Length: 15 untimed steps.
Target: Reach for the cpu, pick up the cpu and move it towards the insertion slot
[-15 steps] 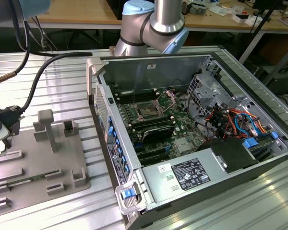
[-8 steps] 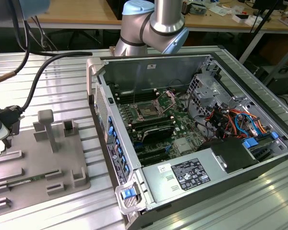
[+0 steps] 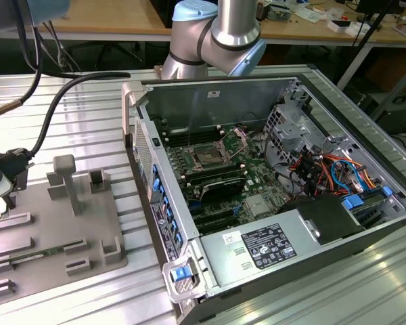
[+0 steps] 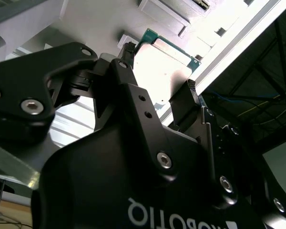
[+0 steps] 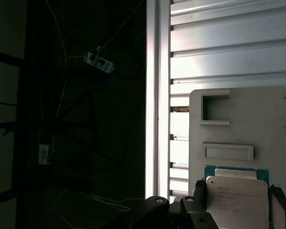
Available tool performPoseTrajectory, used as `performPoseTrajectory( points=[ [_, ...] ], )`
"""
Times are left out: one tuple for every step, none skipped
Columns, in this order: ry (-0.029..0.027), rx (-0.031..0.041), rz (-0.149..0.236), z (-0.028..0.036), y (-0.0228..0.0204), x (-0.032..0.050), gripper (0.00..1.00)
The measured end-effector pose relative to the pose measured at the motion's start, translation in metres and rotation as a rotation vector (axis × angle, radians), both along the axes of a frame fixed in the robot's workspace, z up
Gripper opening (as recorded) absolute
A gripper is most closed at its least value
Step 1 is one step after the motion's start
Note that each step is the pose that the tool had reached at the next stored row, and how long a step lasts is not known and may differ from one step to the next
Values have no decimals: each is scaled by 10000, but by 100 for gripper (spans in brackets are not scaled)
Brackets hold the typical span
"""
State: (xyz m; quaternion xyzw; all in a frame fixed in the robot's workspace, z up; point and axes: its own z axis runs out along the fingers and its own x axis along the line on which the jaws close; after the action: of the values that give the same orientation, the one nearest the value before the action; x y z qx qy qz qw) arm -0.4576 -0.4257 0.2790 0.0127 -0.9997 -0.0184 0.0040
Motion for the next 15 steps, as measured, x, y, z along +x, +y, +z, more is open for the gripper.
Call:
performPoseTrajectory(
  points=[
    [3, -2, 0, 6, 0, 0, 55],
    [3, -2, 0, 15, 0, 0, 55],
    [1, 0, 1, 18, 0, 0, 55],
    [-1, 1, 0, 20, 0, 0, 55],
    [-2, 1, 1, 20, 0, 0, 55],
    [-2, 1, 0, 22, 0, 0, 55],
    [1, -1, 0, 24, 0, 0, 55],
    [1, -1, 0, 24, 0, 0, 55],
    [0, 0, 1, 24, 0, 0, 55],
    [0, 0, 0, 24, 0, 0, 55],
    [0, 0, 0, 24, 0, 0, 55],
    [0, 0, 1, 26, 0, 0, 55],
    [2, -1, 0, 30, 0, 0, 55],
    [5, -3, 0, 39, 0, 0, 55],
    [1, -1, 1, 43, 0, 0, 55]
  ],
)
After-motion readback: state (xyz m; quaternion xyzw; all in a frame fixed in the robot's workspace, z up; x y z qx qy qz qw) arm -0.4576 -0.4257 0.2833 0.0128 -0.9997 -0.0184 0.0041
